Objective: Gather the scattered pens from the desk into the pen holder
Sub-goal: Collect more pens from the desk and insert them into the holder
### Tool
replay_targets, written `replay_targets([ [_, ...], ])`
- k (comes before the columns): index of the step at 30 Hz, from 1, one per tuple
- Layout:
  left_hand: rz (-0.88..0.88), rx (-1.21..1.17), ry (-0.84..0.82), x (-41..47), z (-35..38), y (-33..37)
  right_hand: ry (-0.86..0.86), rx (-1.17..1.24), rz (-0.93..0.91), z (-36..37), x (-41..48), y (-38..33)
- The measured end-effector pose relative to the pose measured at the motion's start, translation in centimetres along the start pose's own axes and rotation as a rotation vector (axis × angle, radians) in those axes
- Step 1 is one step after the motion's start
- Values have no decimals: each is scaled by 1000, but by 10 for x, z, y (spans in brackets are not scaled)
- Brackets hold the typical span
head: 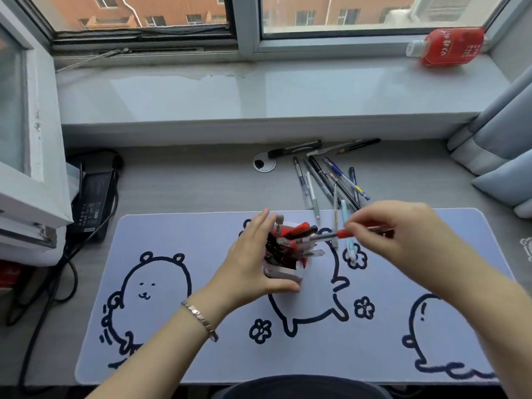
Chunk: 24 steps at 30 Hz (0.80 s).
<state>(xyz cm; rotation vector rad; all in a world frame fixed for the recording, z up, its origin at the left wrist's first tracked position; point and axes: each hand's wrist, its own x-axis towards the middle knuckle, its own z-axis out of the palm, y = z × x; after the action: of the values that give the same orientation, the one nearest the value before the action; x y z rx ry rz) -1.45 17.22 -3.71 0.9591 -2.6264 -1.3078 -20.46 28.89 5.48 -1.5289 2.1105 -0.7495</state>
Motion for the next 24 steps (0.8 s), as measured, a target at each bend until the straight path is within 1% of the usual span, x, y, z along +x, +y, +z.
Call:
replay_targets([
  [1,30,20,10,3,5,-2,-54,-89,2,9,4,-1],
  [2,54,32,34,5,10,-2,-72,-170,4,20,8,-3],
  [3,67,37,70,8,13,-1,-51,-228,-4,32,13,-5],
  [5,65,3,140,12,17,1,38,-251,-58,57,23,-3],
  [6,56,-34,165,14,18,1,58,-241,-81,67,28,-2],
  [7,39,-78,179,16,18,0,36,-226,-96,76,33,0],
  [10,-24,-263,157,16,18,-4,-196,-147,-85,97,29,-2],
  [12,-7,-342,125,14,16,-5,-267,-126,-110,103,24,-5],
  [13,13,-346,110,14,14,-7,-298,-51,-99,102,24,-4],
  [14,40,-342,86,13,12,-10,-302,82,-48,99,27,-1],
  [15,53,-335,51,13,9,-14,-244,239,16,93,29,4],
  [16,43,-325,11,12,6,-19,-107,358,93,89,33,14],
  [17,26,-309,-24,12,2,-21,58,387,187,86,36,29],
  [18,17,-281,-41,11,0,-22,174,332,315,85,39,46],
  [19,14,-251,-37,11,-1,-22,195,228,461,85,41,62],
  [20,8,-235,-17,13,0,-21,137,116,604,89,42,76],
  [21,-4,-234,7,15,1,-19,45,12,717,93,44,85],
  [22,-14,-238,30,18,1,-17,-33,-70,787,99,45,91],
  [24,-16,-238,65,27,3,-13,-82,-167,829,112,49,92],
])
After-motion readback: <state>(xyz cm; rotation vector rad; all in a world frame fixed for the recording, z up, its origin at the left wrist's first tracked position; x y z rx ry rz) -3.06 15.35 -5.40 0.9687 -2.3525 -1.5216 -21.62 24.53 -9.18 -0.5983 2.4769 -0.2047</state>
